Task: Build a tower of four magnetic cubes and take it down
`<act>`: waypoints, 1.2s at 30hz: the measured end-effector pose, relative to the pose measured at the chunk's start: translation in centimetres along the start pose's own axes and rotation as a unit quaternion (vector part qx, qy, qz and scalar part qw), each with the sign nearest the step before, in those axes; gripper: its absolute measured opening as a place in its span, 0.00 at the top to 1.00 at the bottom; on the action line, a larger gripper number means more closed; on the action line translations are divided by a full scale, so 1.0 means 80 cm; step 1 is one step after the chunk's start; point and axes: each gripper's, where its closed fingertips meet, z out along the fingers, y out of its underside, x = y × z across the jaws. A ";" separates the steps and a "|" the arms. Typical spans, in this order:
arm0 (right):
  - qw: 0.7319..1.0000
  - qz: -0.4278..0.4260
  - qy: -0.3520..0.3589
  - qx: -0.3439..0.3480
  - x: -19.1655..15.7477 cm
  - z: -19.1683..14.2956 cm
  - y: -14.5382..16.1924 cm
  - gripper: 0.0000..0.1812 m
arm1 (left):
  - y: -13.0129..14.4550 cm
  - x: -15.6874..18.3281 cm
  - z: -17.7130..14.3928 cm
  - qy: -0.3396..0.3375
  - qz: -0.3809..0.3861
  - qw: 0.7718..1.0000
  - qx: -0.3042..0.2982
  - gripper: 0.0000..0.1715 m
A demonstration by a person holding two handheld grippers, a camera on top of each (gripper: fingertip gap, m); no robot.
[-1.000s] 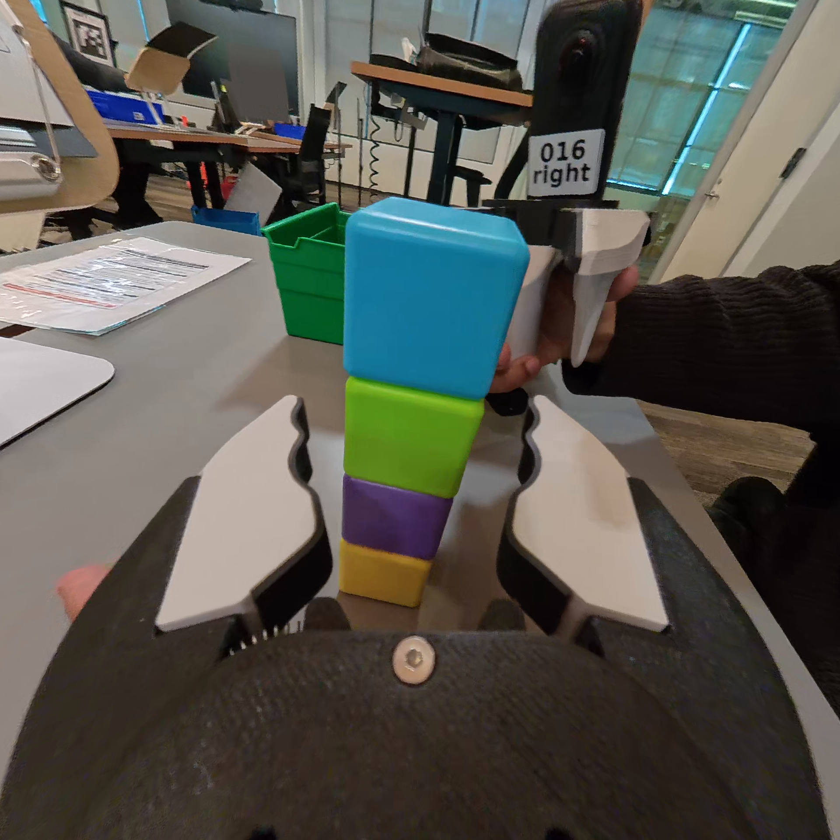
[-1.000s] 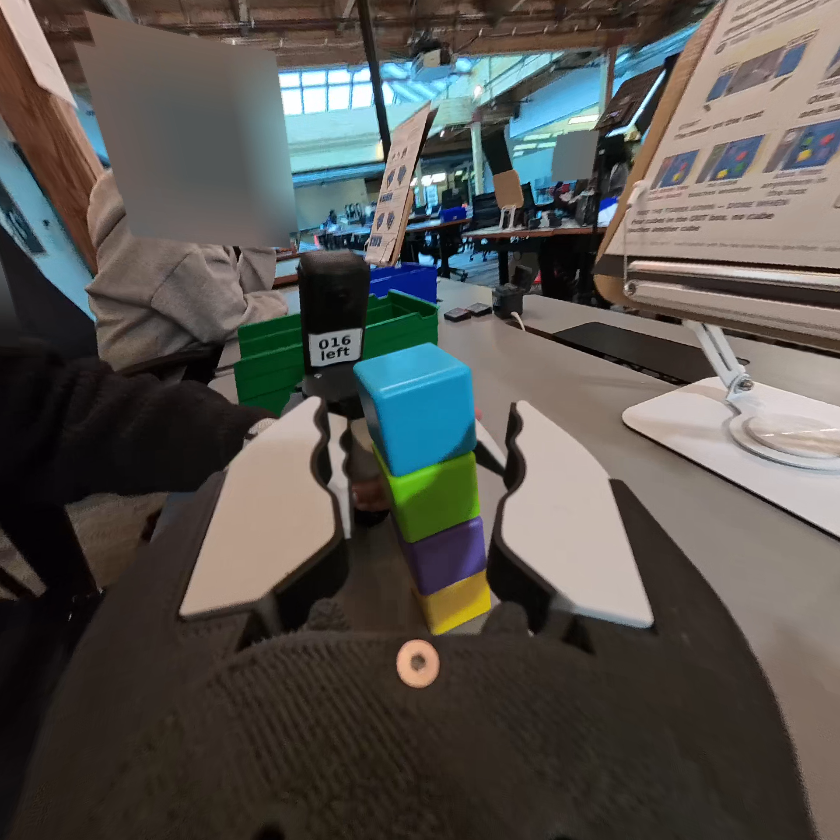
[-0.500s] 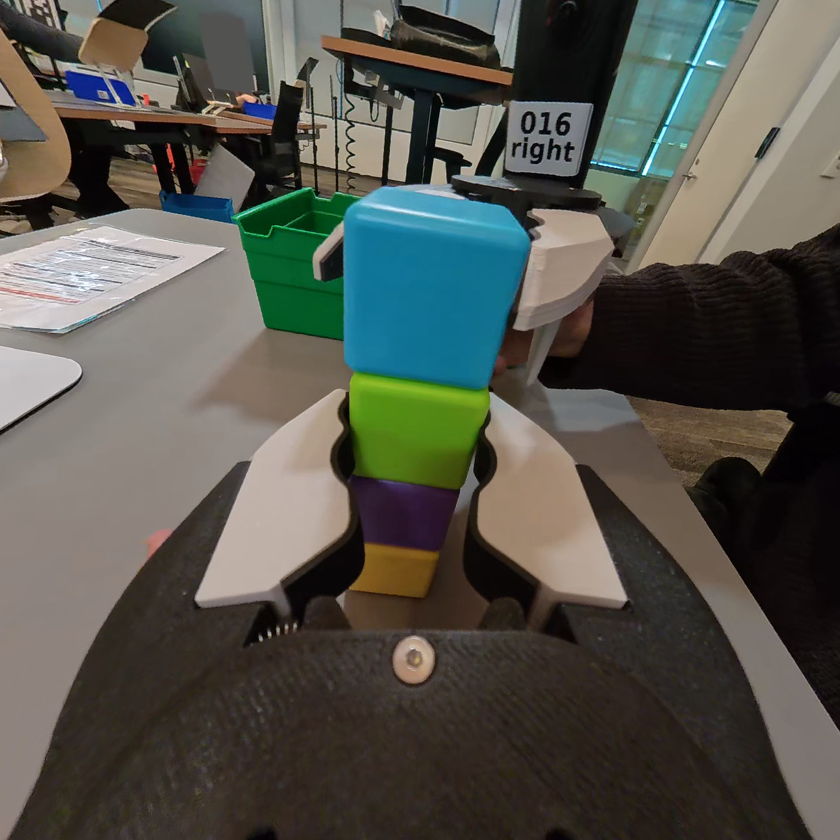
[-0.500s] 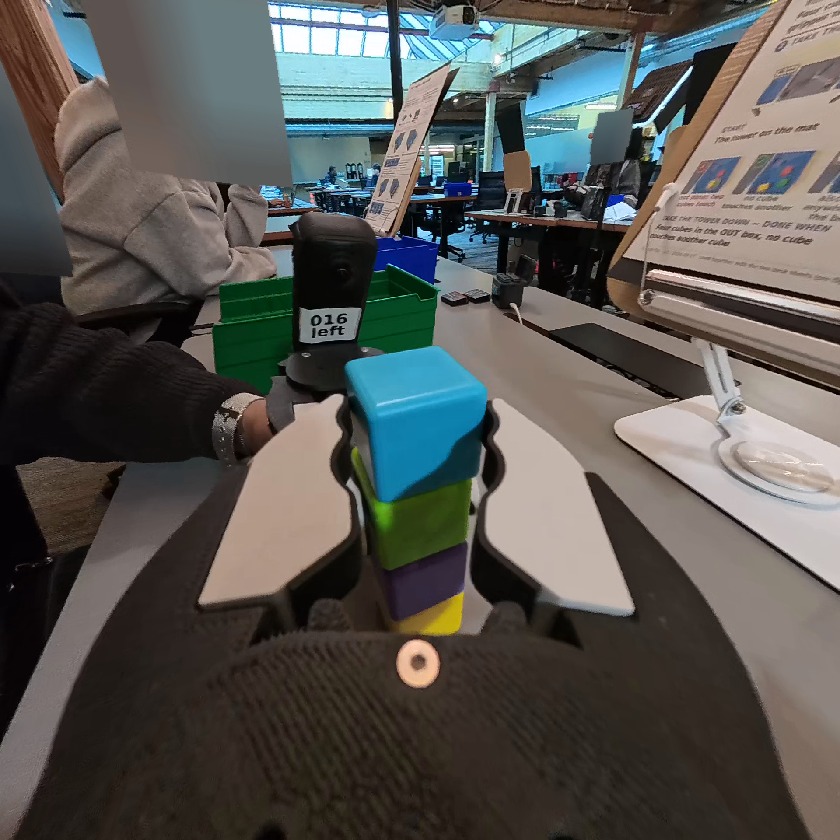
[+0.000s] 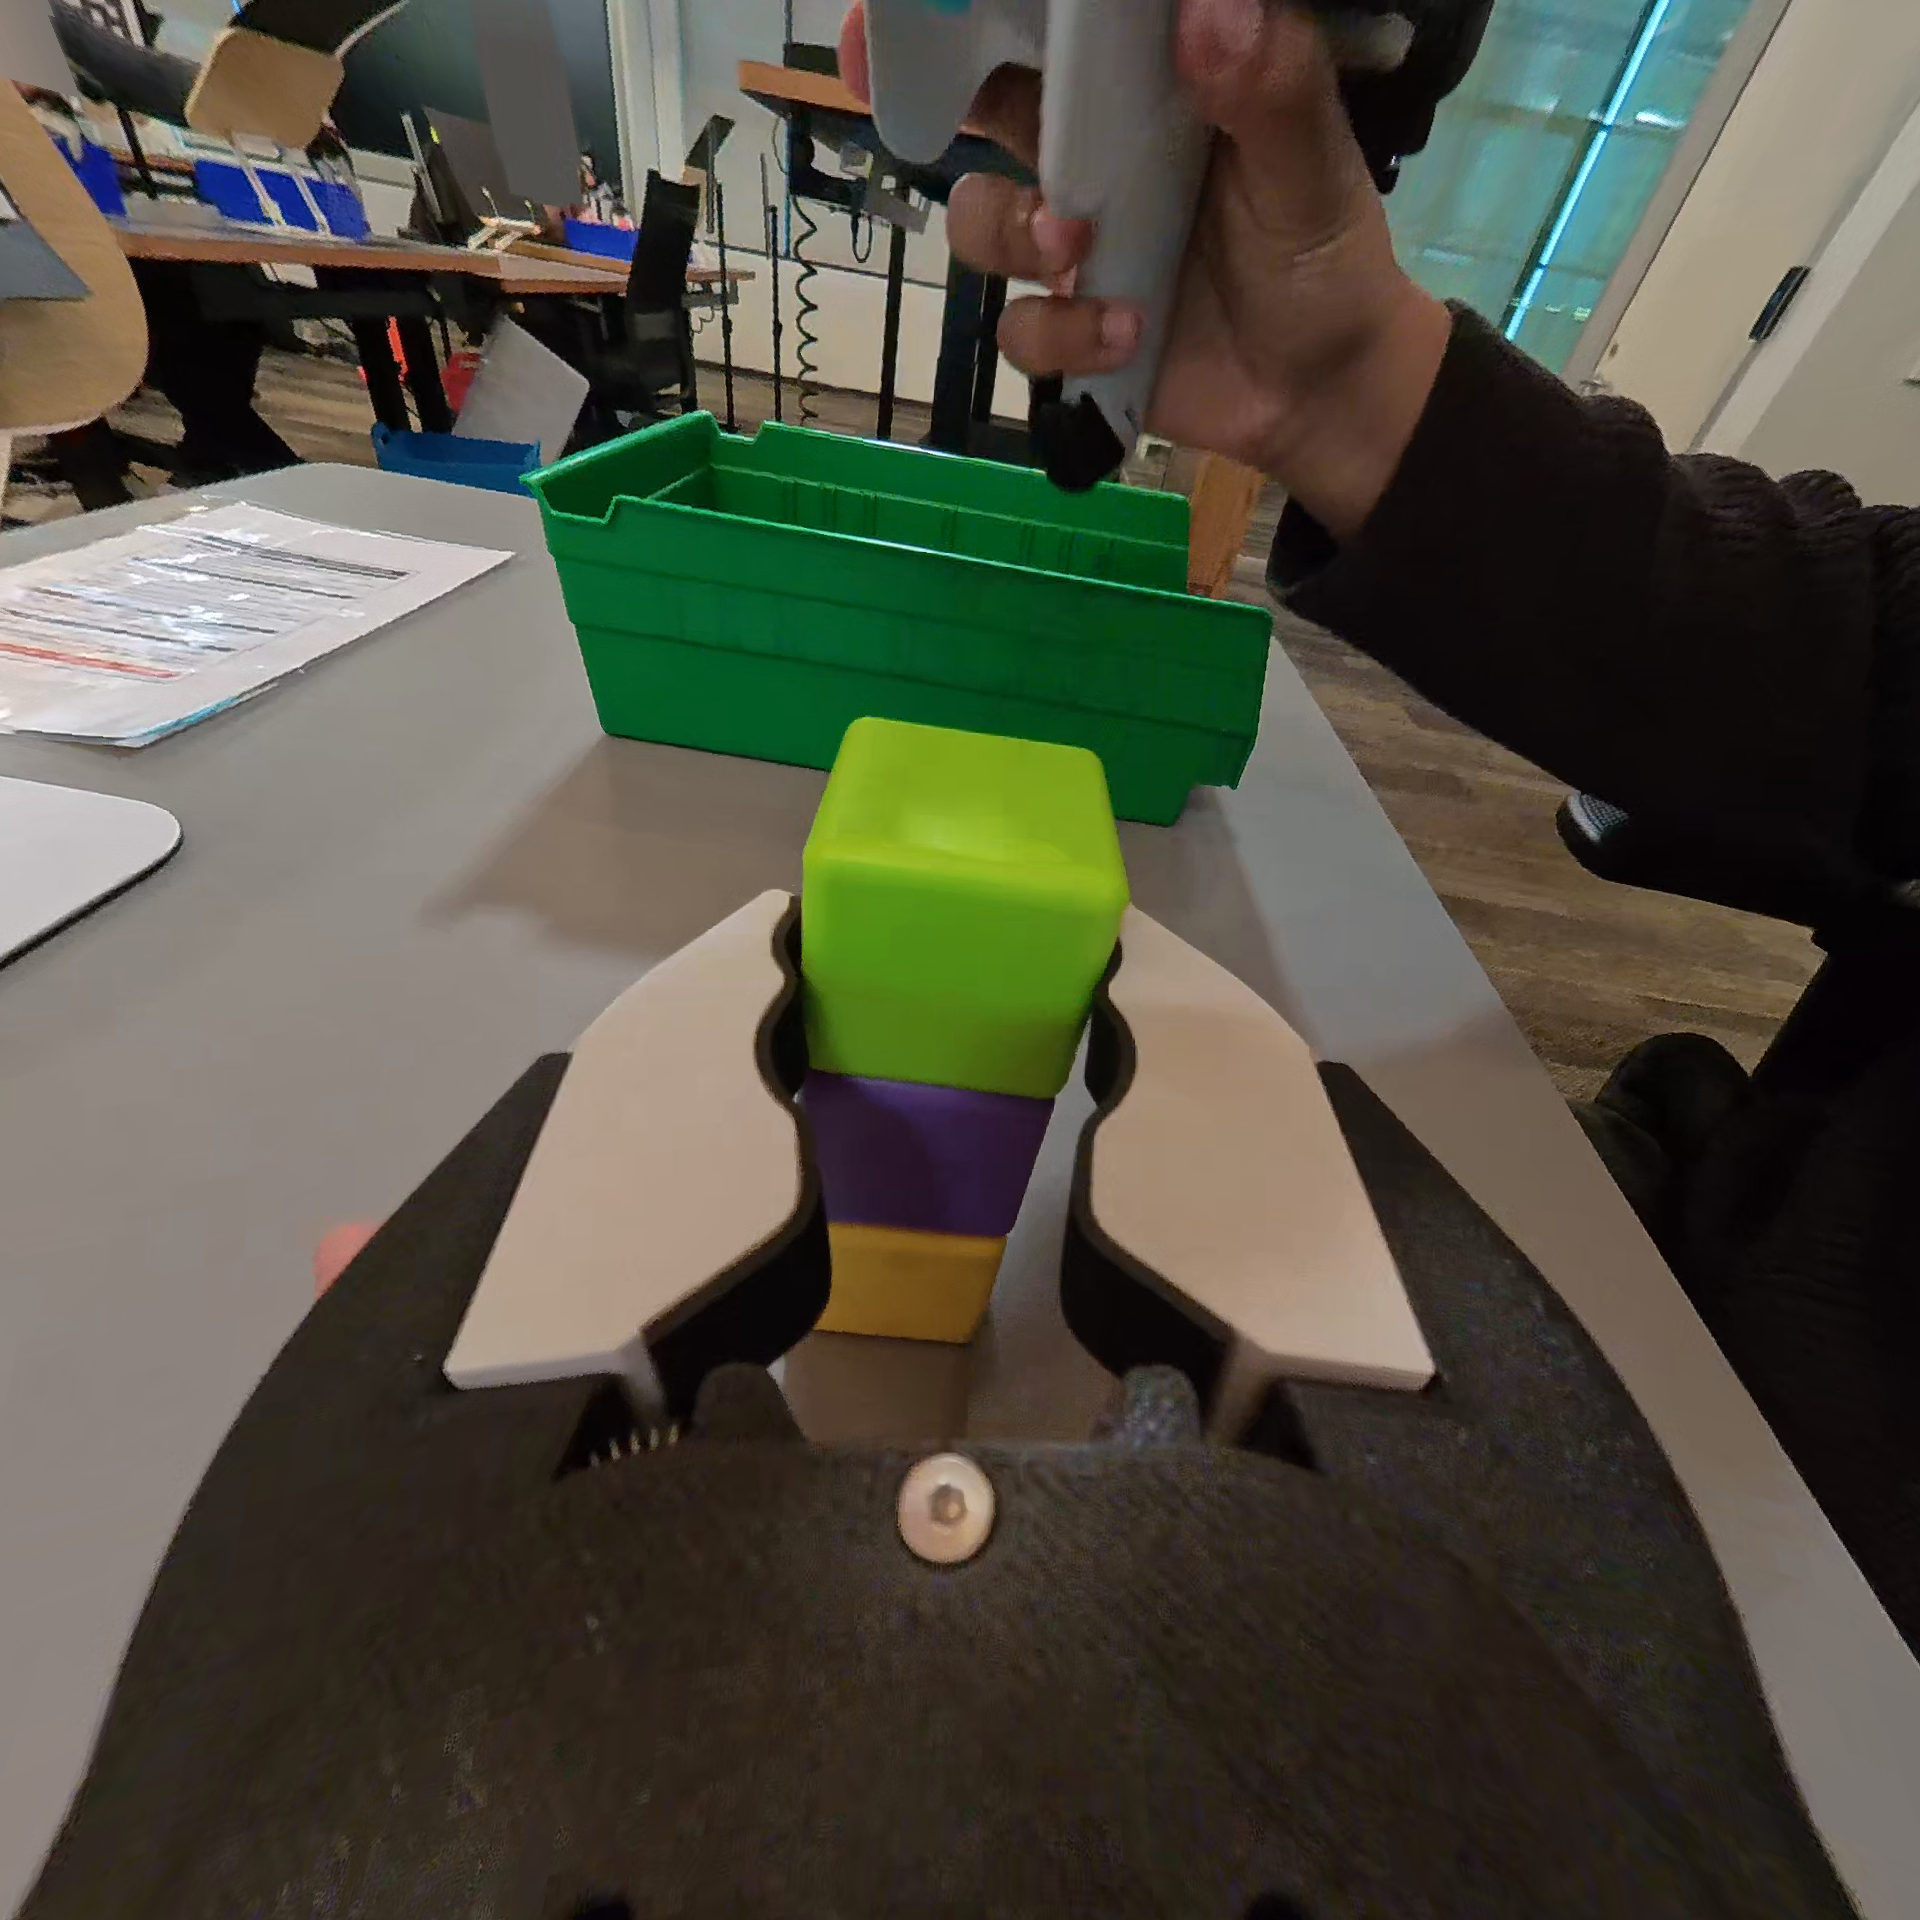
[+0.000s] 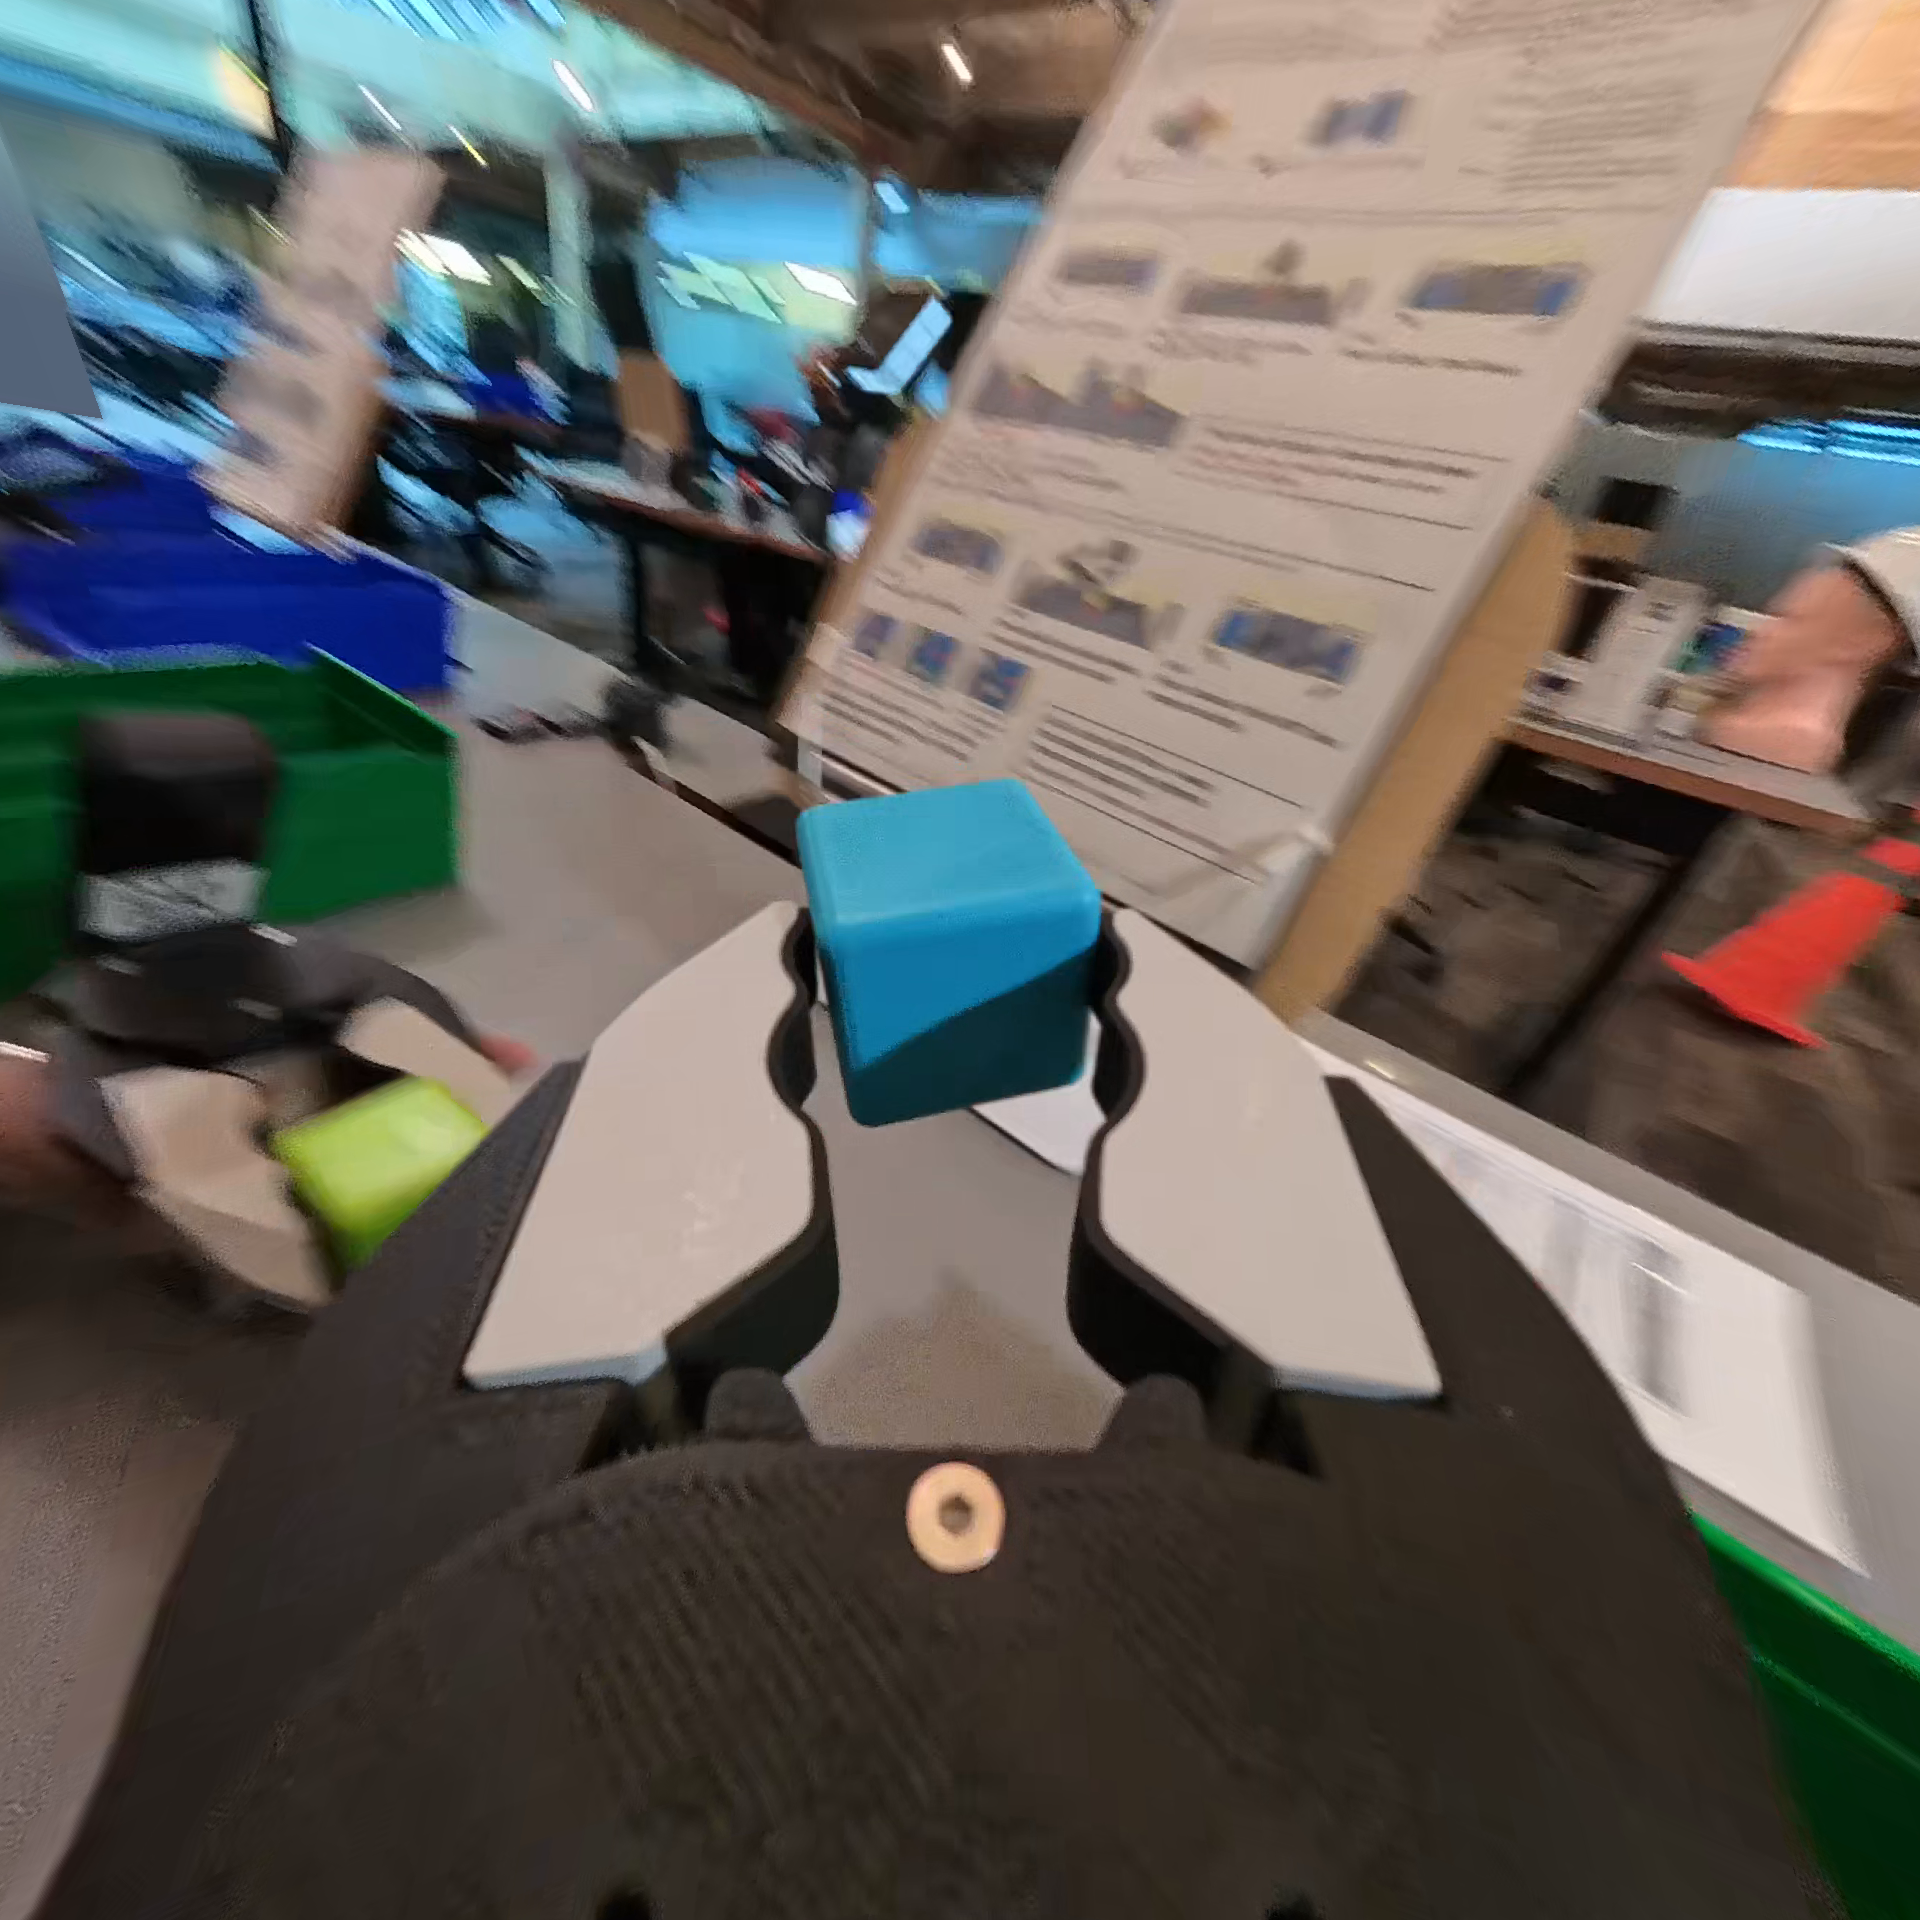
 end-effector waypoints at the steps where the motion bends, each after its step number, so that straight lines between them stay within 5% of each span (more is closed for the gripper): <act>1: 0.999 -0.016 0.033 -0.032 0.024 -0.008 0.012 0.71 | 0.001 0.000 0.000 0.001 -0.004 1.000 -0.004 0.70; 7: 0.955 -0.020 0.159 -0.251 0.129 -0.054 0.123 0.71 | 0.002 0.000 0.002 -0.010 -0.010 1.000 -0.013 0.60; 12: 0.902 0.039 0.179 -0.391 0.159 -0.070 0.229 0.71 | 0.003 0.005 0.003 -0.016 -0.002 1.000 -0.021 0.55; 16: 0.869 0.019 0.193 -0.455 0.168 -0.076 0.273 0.71 | 0.005 0.008 0.001 -0.021 -0.002 0.999 -0.024 0.53; 24: 0.868 0.027 0.189 -0.459 0.161 -0.061 0.287 0.72 | 0.010 0.008 -0.007 -0.029 -0.002 0.999 -0.031 0.52; 29: 0.885 0.060 0.179 -0.426 0.157 -0.059 0.270 0.63 | 0.010 0.007 -0.010 -0.034 0.001 0.999 -0.033 0.52; 32: 0.900 0.052 0.197 -0.384 0.170 -0.064 0.234 0.61 | 0.012 0.007 -0.009 -0.033 0.000 0.999 -0.036 0.51; 36: 0.947 0.028 0.195 -0.254 0.164 -0.052 0.140 0.63 | 0.019 0.006 -0.007 -0.036 -0.004 0.998 -0.056 0.51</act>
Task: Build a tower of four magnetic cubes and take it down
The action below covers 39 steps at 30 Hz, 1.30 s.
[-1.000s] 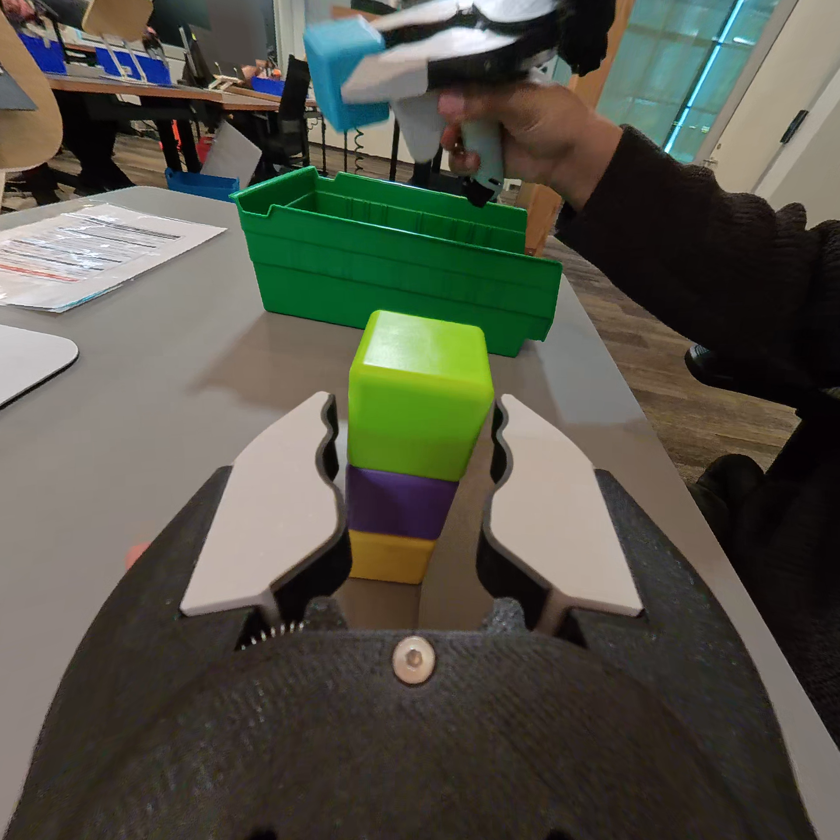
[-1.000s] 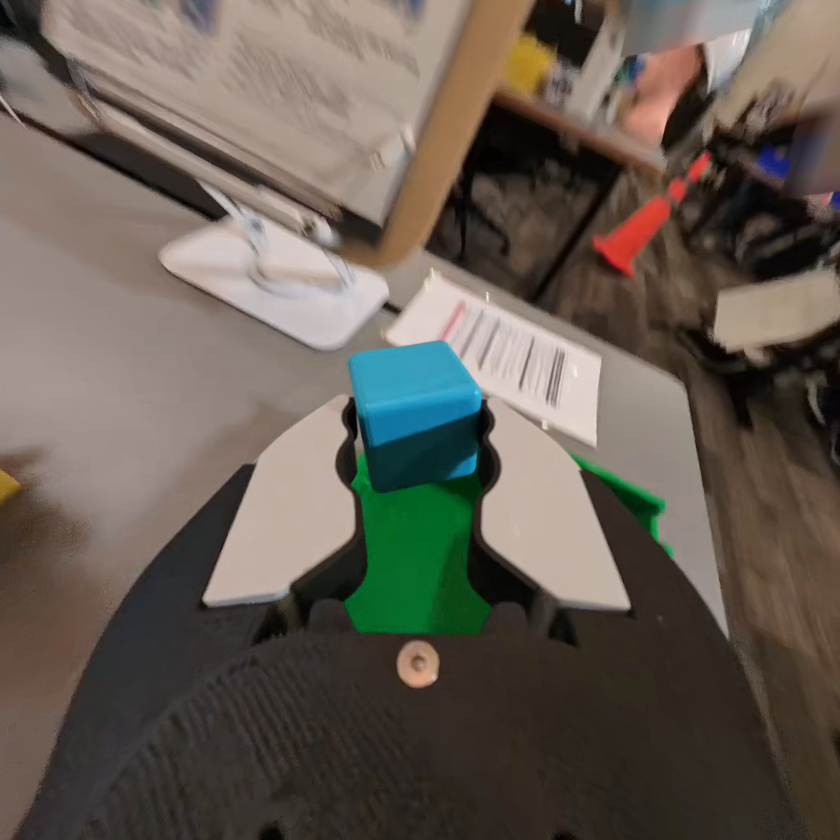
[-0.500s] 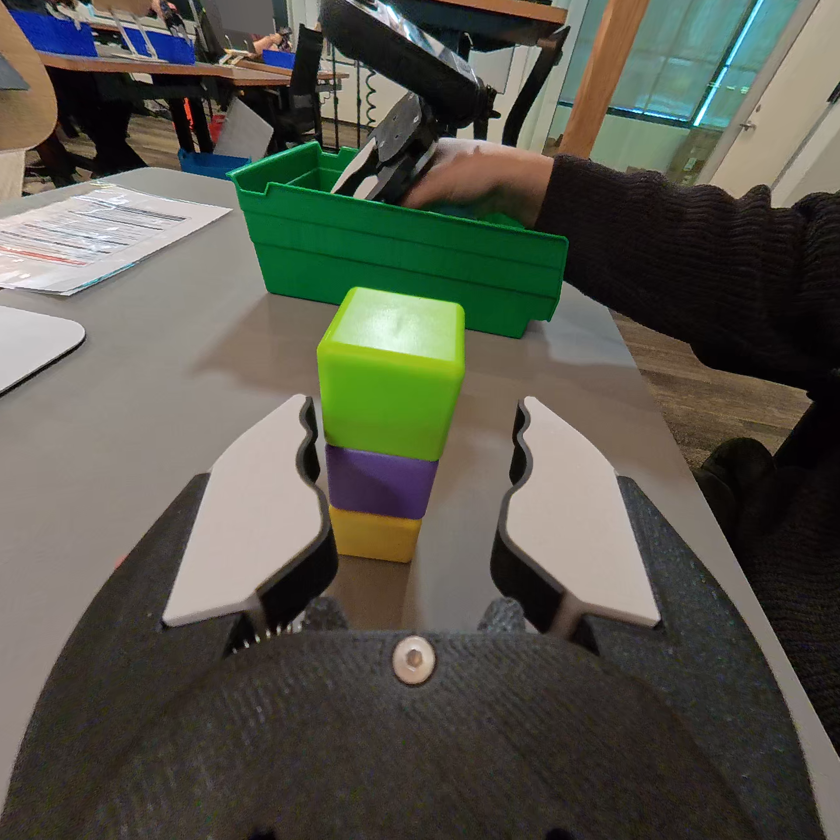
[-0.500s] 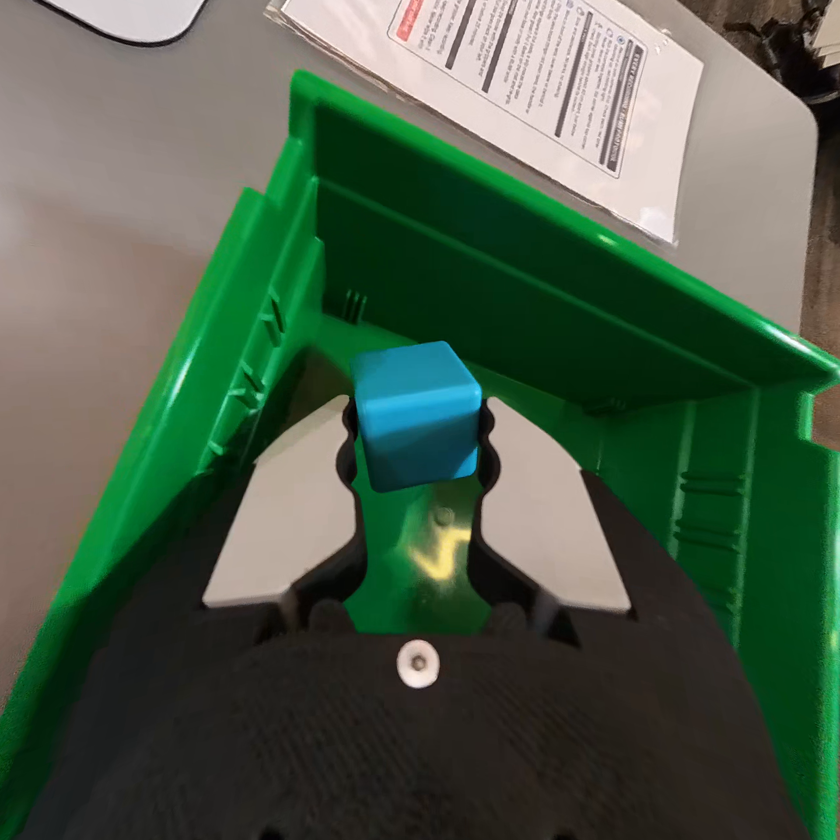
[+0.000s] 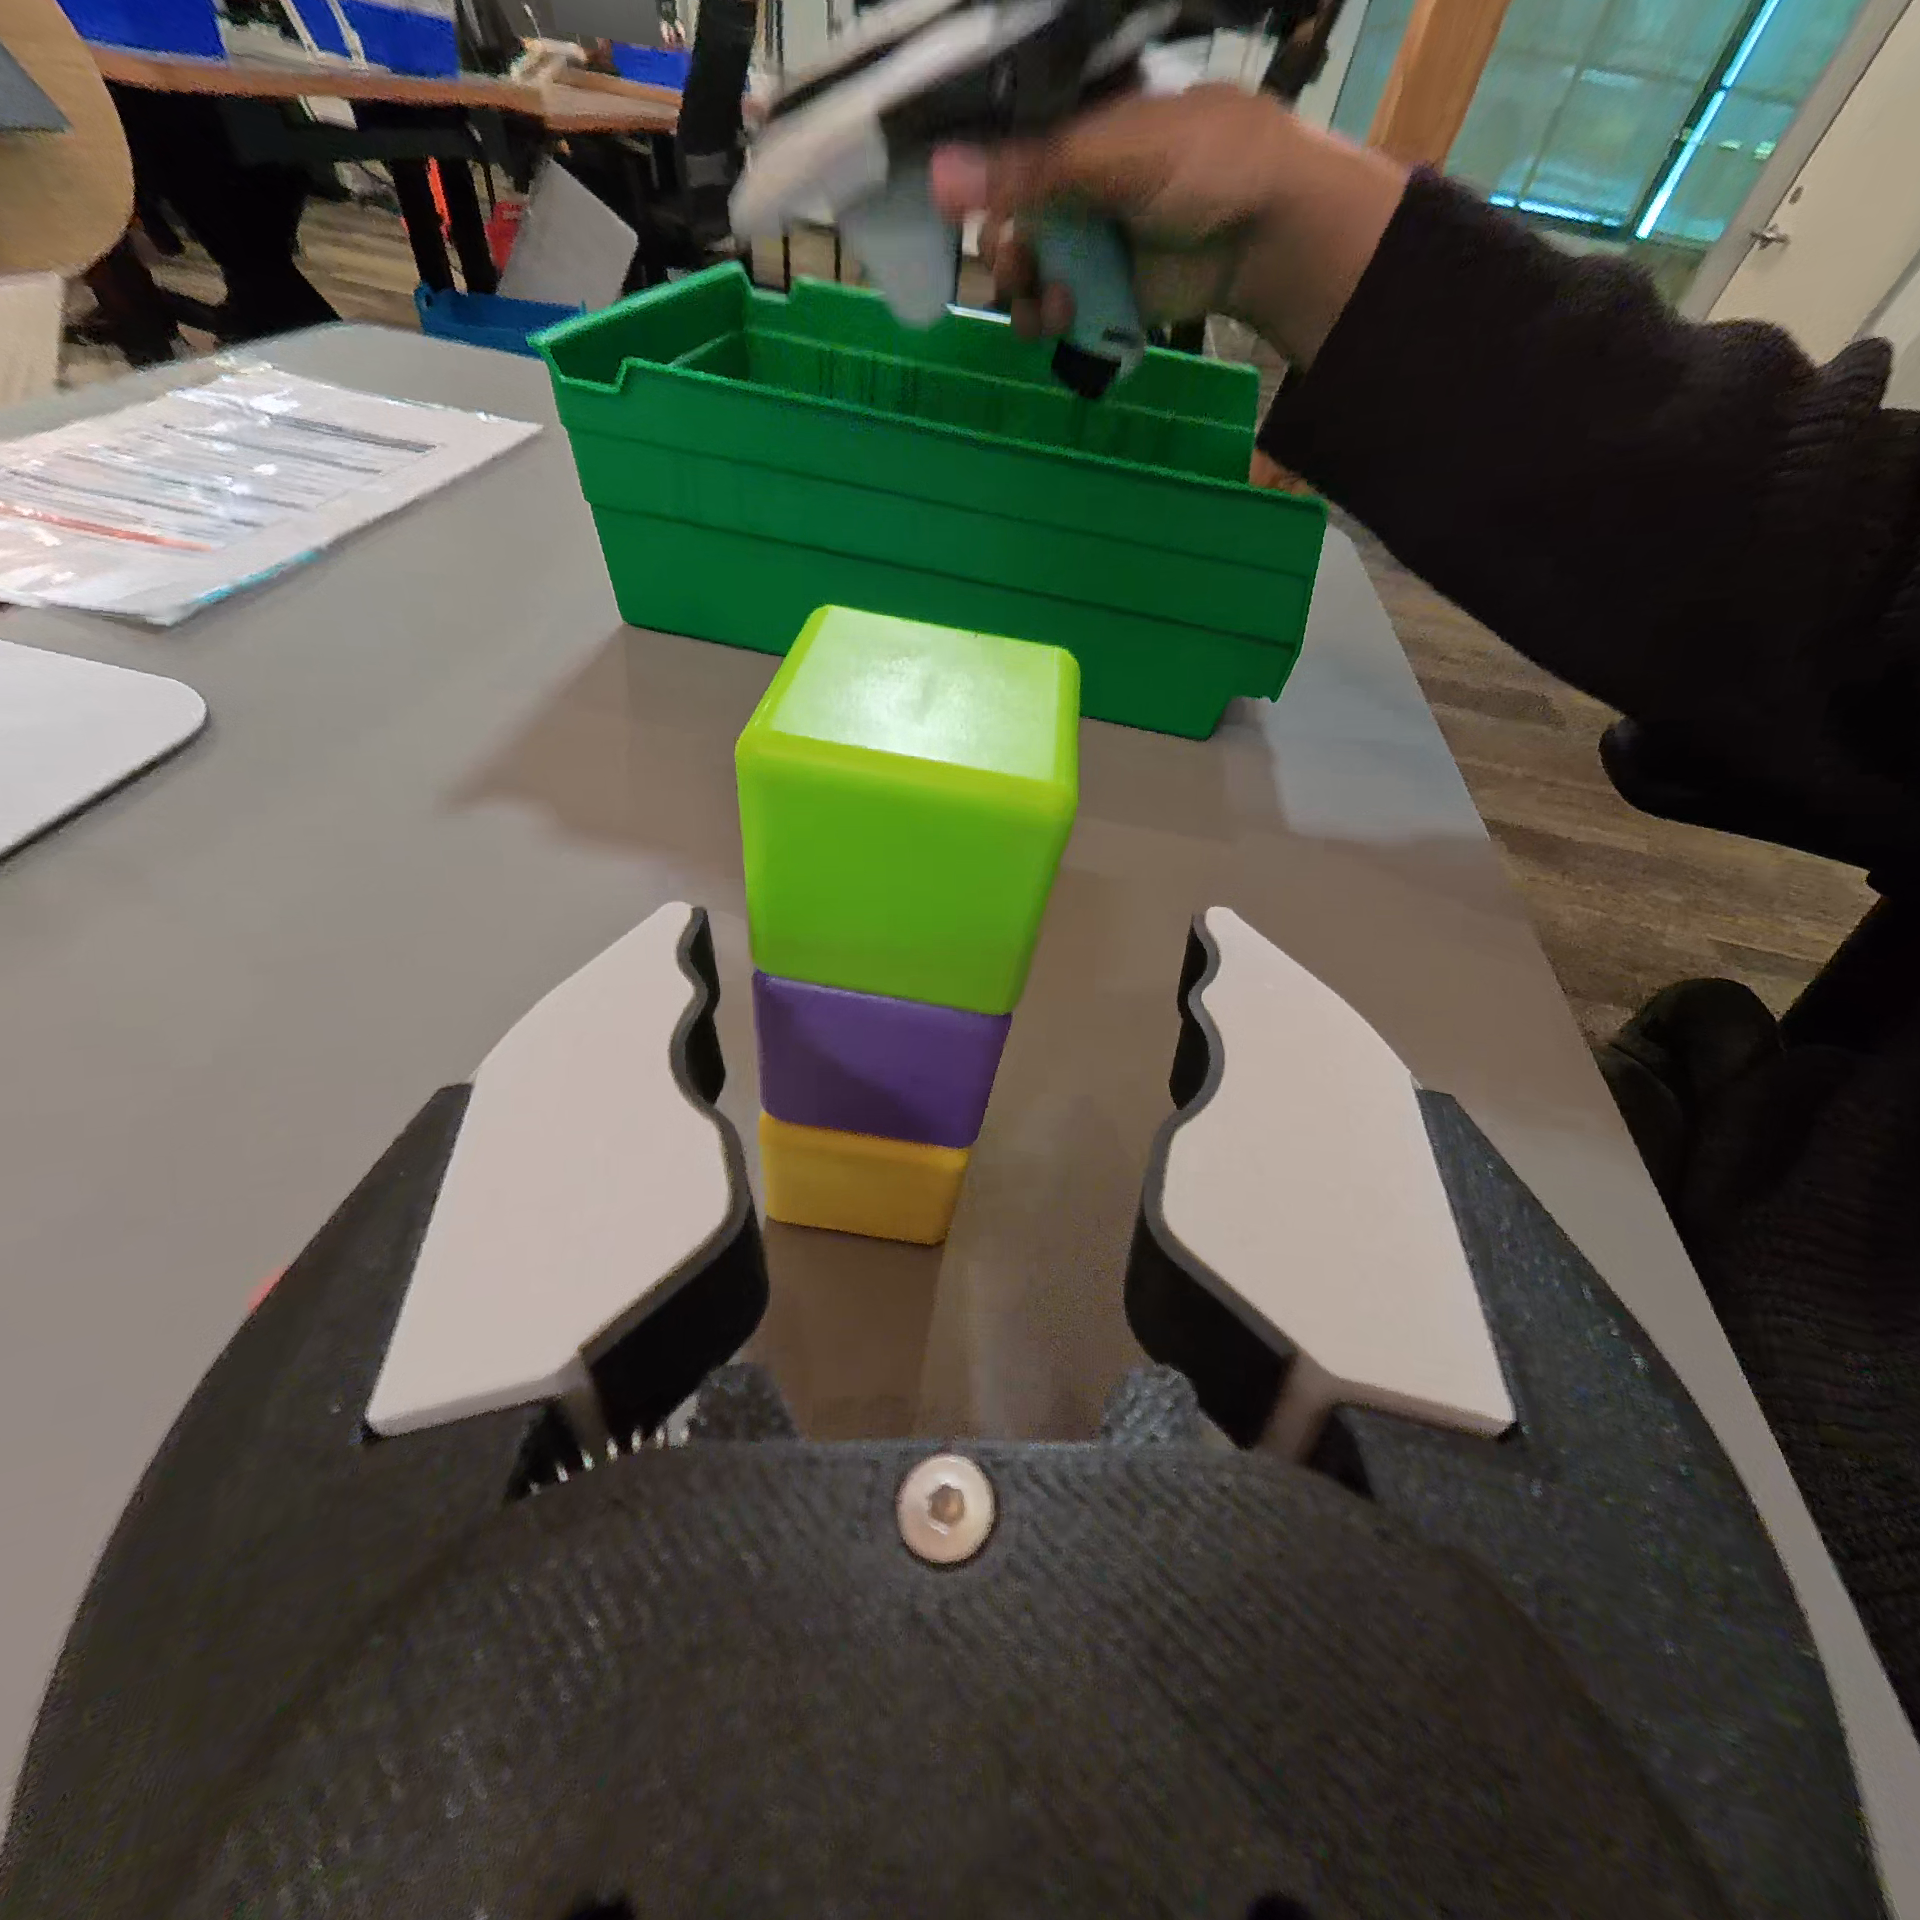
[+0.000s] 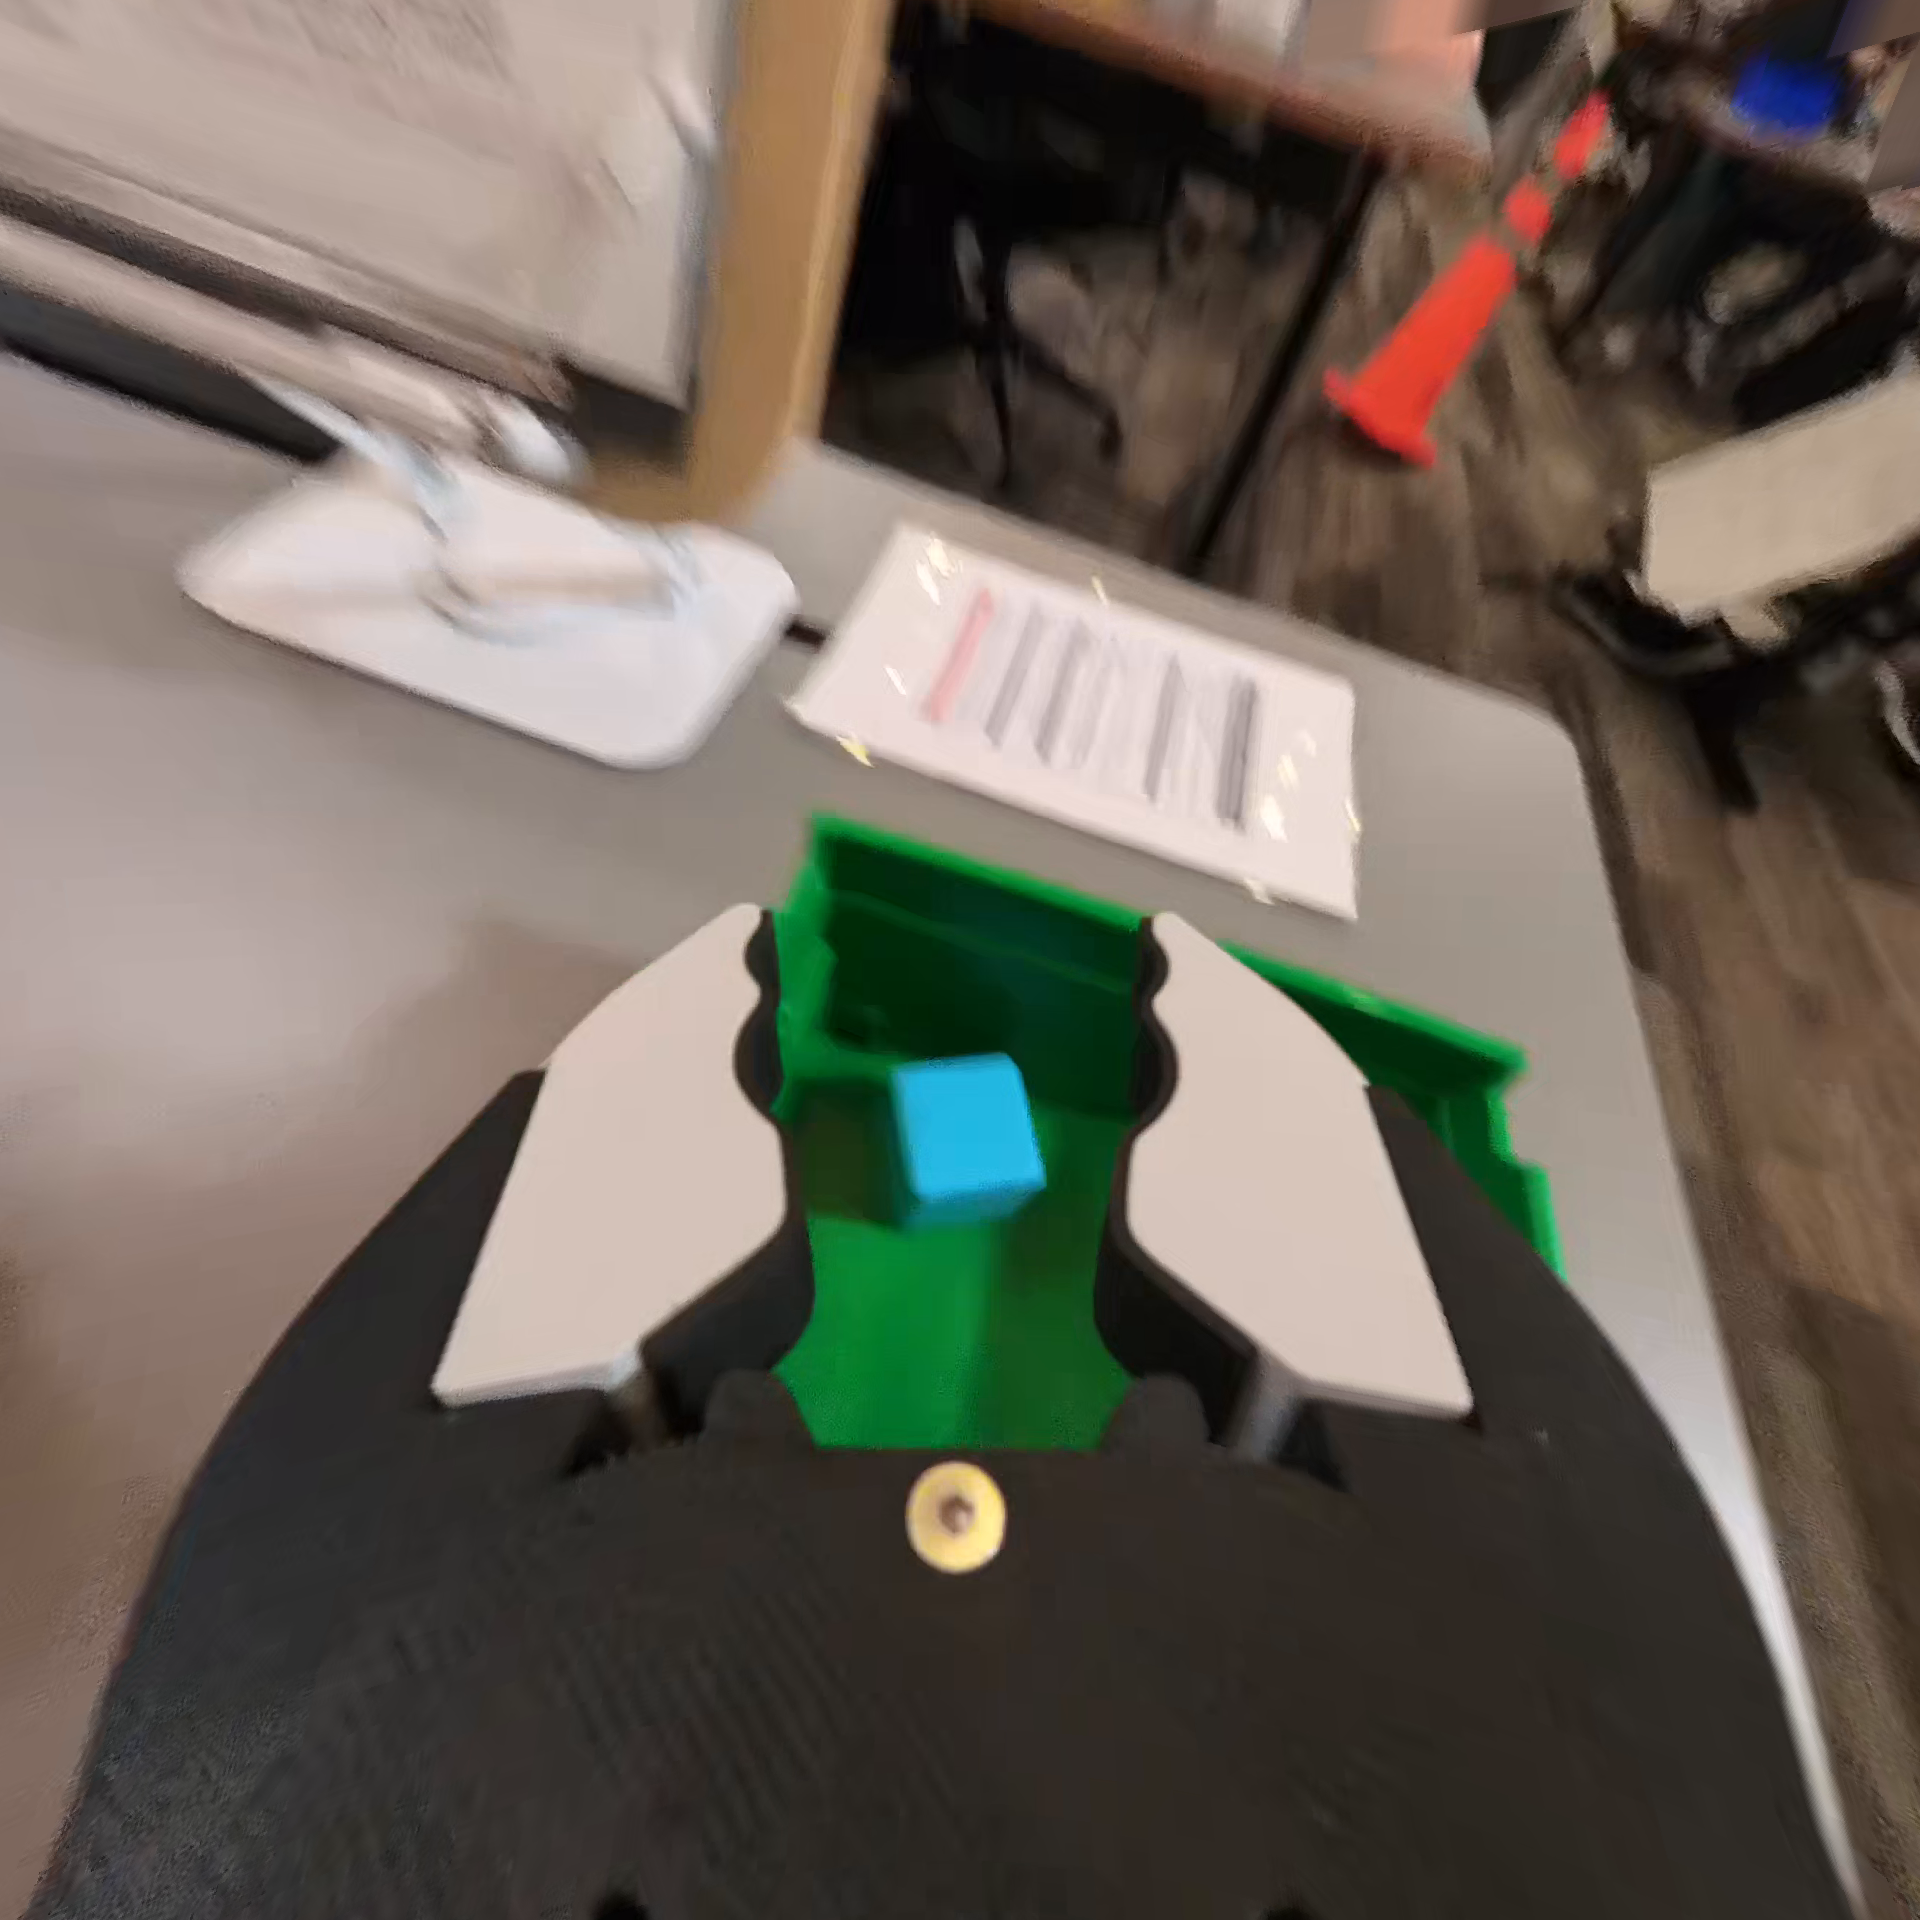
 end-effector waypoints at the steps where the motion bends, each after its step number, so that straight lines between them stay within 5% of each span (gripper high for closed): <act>1: 0.999 0.011 -0.026 0.042 -0.015 -0.012 -0.025 0.64 | 0.003 0.002 0.001 0.006 -0.008 1.000 -0.011 0.52; 7: 0.945 0.073 -0.264 0.179 -0.154 -0.067 -0.110 0.62 | 0.005 -0.003 0.002 0.001 -0.026 0.999 -0.029 0.55; 10: 0.919 0.047 -0.354 0.166 -0.227 -0.069 -0.096 0.58 | 0.008 -0.008 0.004 -0.002 -0.037 0.998 -0.041 0.54; 16: 0.899 -0.019 -0.423 0.109 -0.330 -0.056 -0.038 0.58 | 0.028 -0.005 0.013 0.029 -0.066 0.994 -0.083 0.56; 24: 0.897 -0.051 -0.432 0.077 -0.369 -0.053 -0.004 0.59 | 0.031 -0.009 0.012 0.026 -0.069 0.993 -0.091 0.68; 32: 0.891 0.013 -0.436 0.123 -0.371 -0.051 0.001 0.63 | 0.032 -0.007 0.012 0.037 -0.064 0.993 -0.094 0.68; 39: 0.879 -0.020 -0.452 0.148 -0.378 -0.056 0.012 0.68 | 0.032 0.002 0.011 0.066 -0.061 0.991 -0.098 0.69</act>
